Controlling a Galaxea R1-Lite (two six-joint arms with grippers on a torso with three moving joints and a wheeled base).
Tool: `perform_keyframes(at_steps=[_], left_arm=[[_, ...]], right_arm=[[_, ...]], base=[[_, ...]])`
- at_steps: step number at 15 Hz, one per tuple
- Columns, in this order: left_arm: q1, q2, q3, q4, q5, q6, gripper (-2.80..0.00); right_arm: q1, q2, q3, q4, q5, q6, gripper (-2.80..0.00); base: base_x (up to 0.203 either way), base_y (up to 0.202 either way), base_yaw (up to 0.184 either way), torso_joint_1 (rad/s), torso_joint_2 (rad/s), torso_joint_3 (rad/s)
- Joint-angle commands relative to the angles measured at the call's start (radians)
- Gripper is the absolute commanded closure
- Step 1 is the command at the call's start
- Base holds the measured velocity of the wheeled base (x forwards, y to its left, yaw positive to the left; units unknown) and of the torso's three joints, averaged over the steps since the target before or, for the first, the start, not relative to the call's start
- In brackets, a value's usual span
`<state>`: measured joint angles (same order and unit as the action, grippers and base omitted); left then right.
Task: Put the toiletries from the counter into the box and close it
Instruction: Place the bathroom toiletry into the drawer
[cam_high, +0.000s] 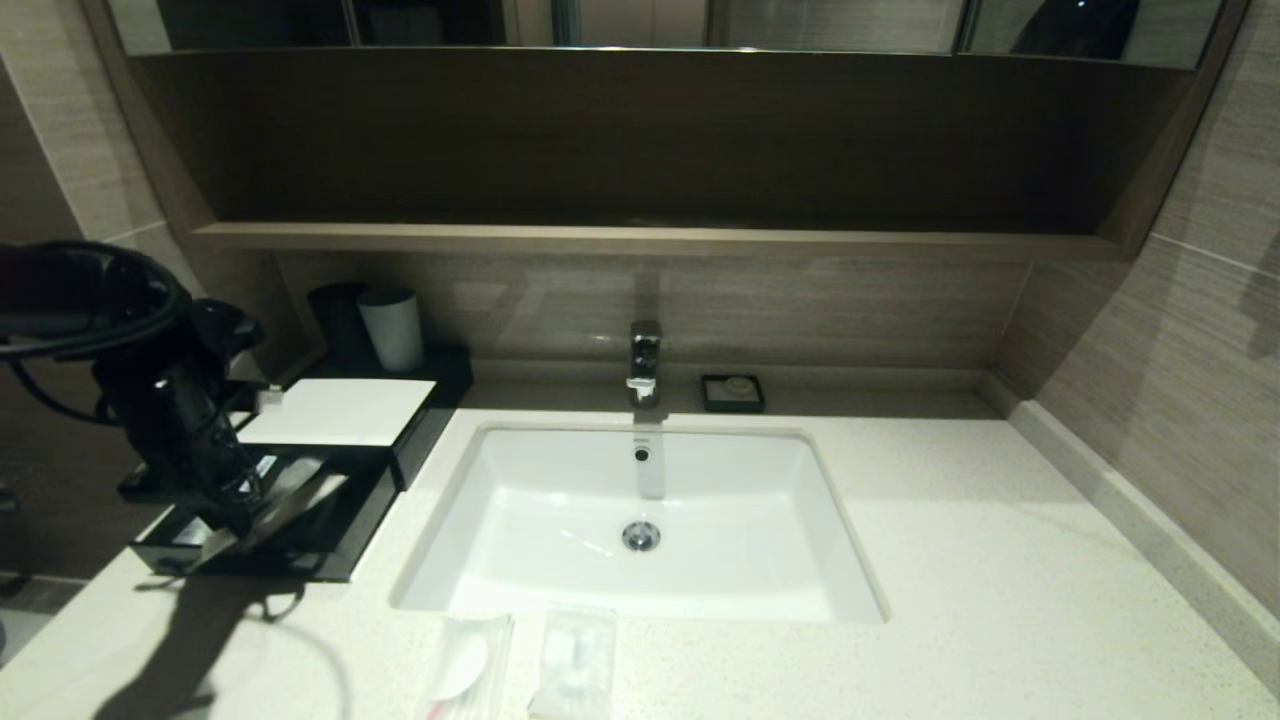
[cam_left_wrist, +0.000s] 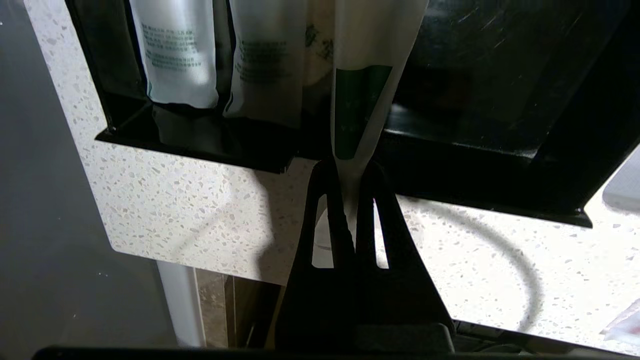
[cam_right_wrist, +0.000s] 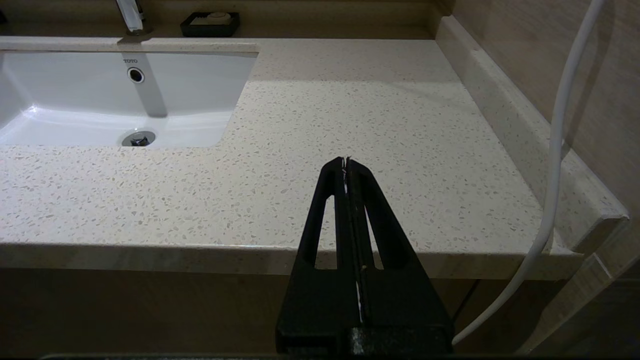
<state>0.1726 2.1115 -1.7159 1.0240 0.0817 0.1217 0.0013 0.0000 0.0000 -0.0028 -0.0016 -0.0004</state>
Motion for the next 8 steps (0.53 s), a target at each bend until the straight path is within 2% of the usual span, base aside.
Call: perform_keyframes(at_steps=[1,8], left_arm=[[0.001,0.026,-0.021,0.005,0.001,0.001,0.0],[-0.001,0.092,-0.104,0.005,0.001,-0.022,0.0]], right_arm=[[0.0,-0.001,0.002,0.0,0.0,0.0,0.0],[0.0,-0.002,0.002,0.0,0.0,0.0,0.0]], base=[[0.0,0.0,0.0,0.0,0.0,0.0],[0.0,0.0,0.0,0.0,0.0,0.0]])
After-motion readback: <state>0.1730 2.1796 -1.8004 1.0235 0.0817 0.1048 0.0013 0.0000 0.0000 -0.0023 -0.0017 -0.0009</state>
